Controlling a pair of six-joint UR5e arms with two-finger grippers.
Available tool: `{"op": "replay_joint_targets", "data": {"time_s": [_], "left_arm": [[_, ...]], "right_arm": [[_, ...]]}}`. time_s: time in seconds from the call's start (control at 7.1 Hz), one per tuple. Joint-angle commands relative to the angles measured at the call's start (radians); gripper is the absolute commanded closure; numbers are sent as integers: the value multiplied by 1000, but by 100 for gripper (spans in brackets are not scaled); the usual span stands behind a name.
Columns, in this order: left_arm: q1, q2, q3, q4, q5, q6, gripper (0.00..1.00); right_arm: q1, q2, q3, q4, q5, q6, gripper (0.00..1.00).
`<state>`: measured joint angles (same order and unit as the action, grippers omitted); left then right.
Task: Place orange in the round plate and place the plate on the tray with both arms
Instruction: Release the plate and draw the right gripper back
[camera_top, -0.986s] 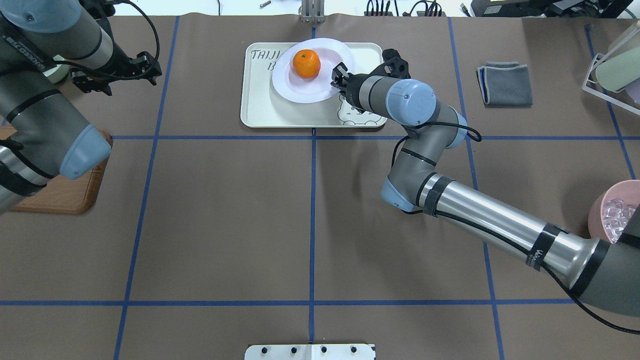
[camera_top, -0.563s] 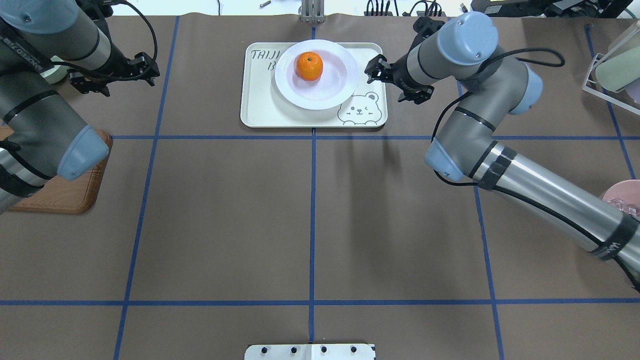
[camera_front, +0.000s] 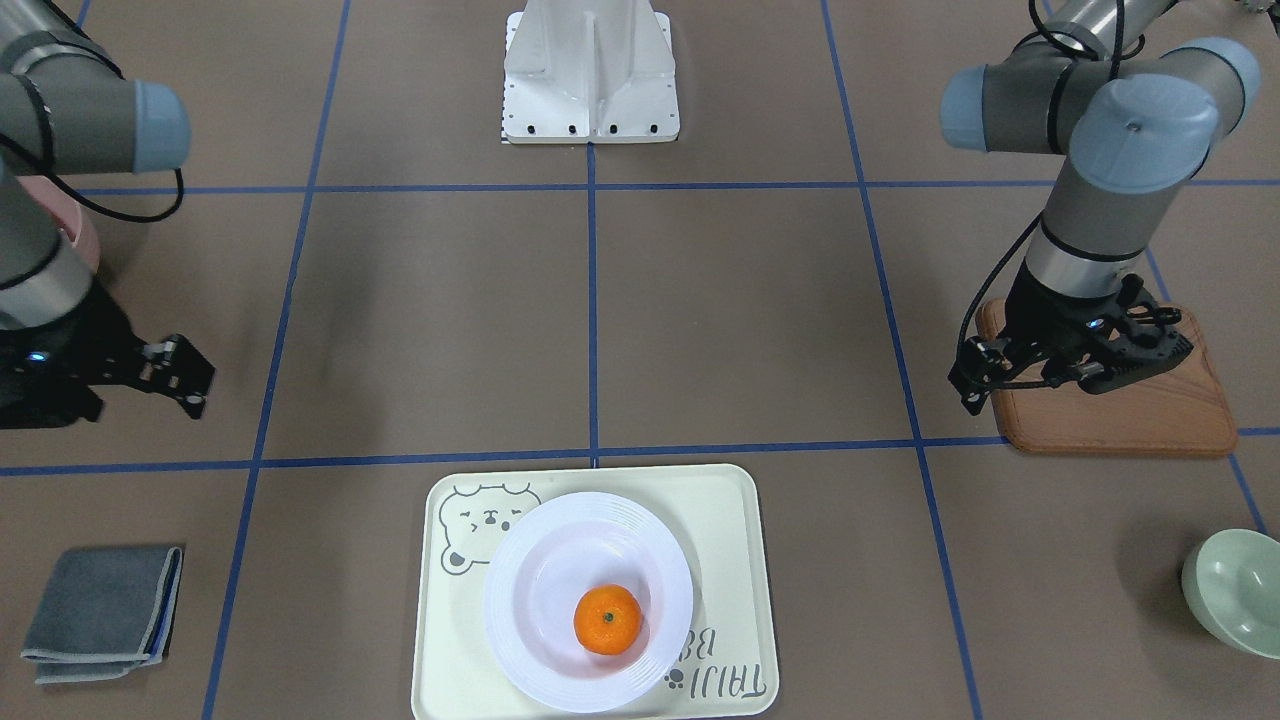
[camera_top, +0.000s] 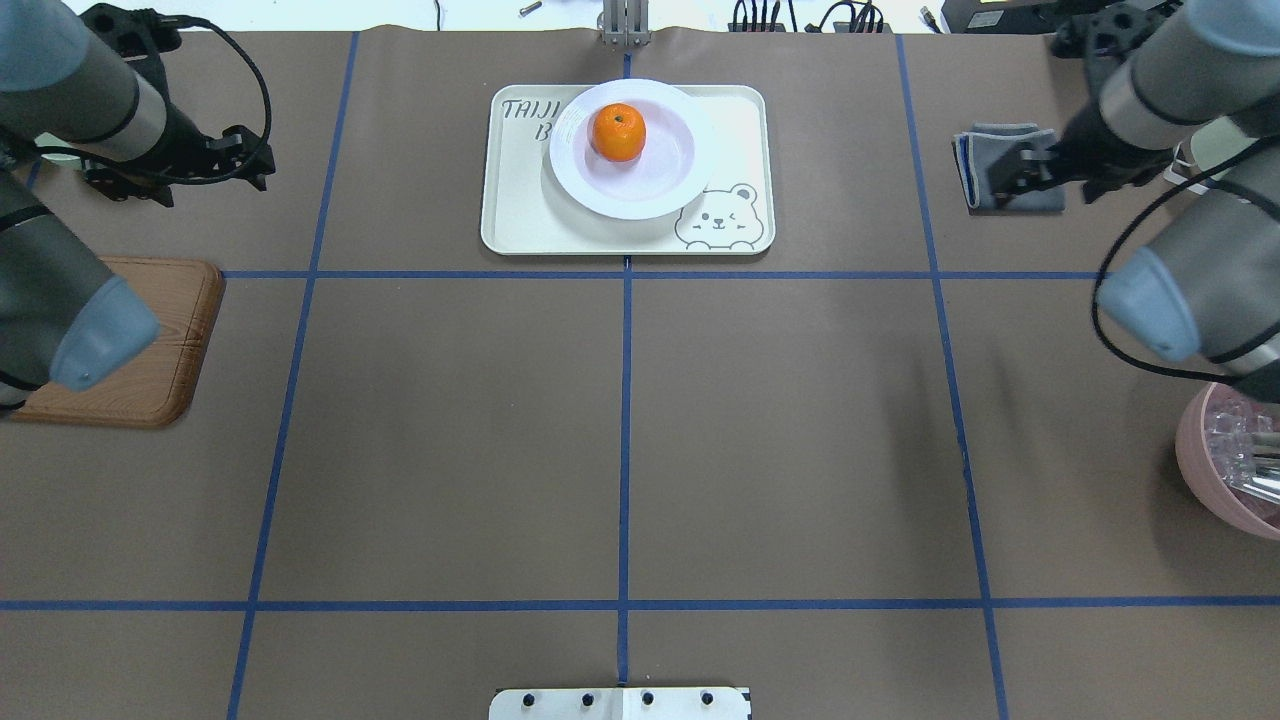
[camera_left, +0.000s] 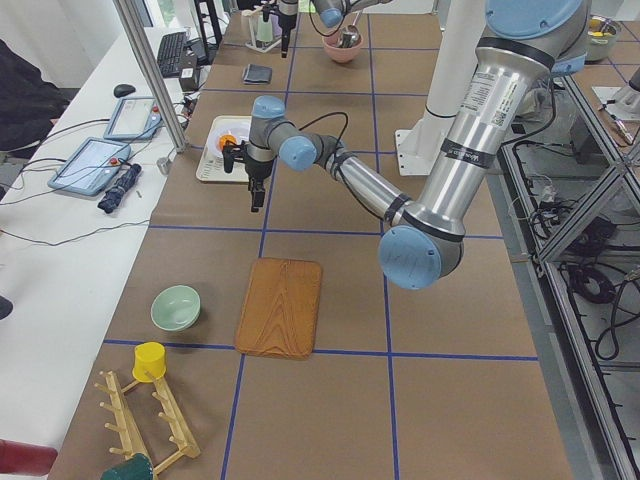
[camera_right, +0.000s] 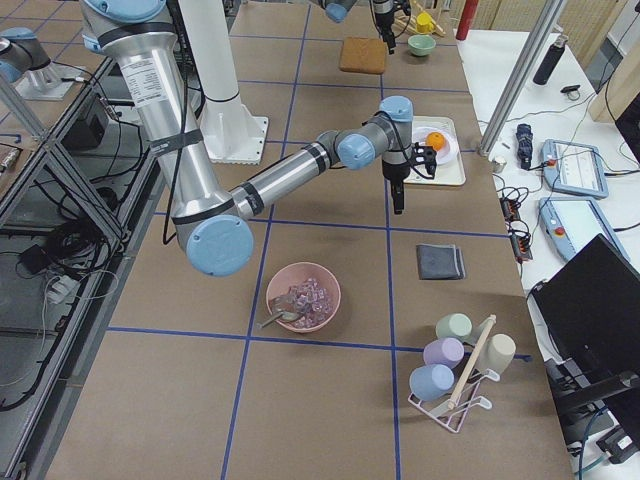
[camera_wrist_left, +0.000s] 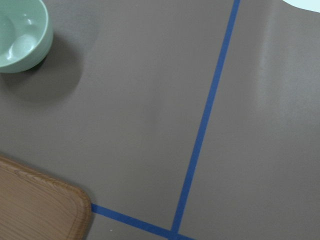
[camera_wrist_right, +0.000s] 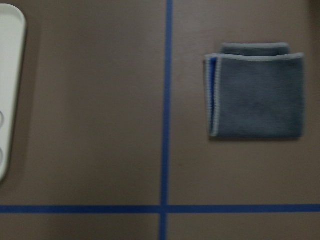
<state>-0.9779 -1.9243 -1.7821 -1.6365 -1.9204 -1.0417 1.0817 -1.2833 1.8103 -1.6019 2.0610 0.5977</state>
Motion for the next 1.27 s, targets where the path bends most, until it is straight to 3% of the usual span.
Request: {"op": "replay_joint_targets", "data": {"time_s": [0.0, 0.14, 0.42, 0.7, 0.85, 1.13], "left_arm": [[-104, 130, -43, 1, -171, 191, 2], [-199, 202, -40, 1, -271, 391, 2], [-377, 305, -10, 17, -342, 752, 2], [-517, 352, 82, 17, -365, 962, 2], [-550, 352, 136, 15, -365, 1023, 2], [-562, 352, 203, 11, -365, 1037, 2]], "right_arm": [[186, -204, 73, -116, 49, -478, 0], [254, -223, 45, -116, 82, -514, 0], [334, -249, -46, -115, 202, -515, 0], [401, -243, -121, -113, 245, -576, 0], [434, -234, -165, -113, 243, -705, 0], [487, -232, -209, -113, 245, -757, 0]]}}
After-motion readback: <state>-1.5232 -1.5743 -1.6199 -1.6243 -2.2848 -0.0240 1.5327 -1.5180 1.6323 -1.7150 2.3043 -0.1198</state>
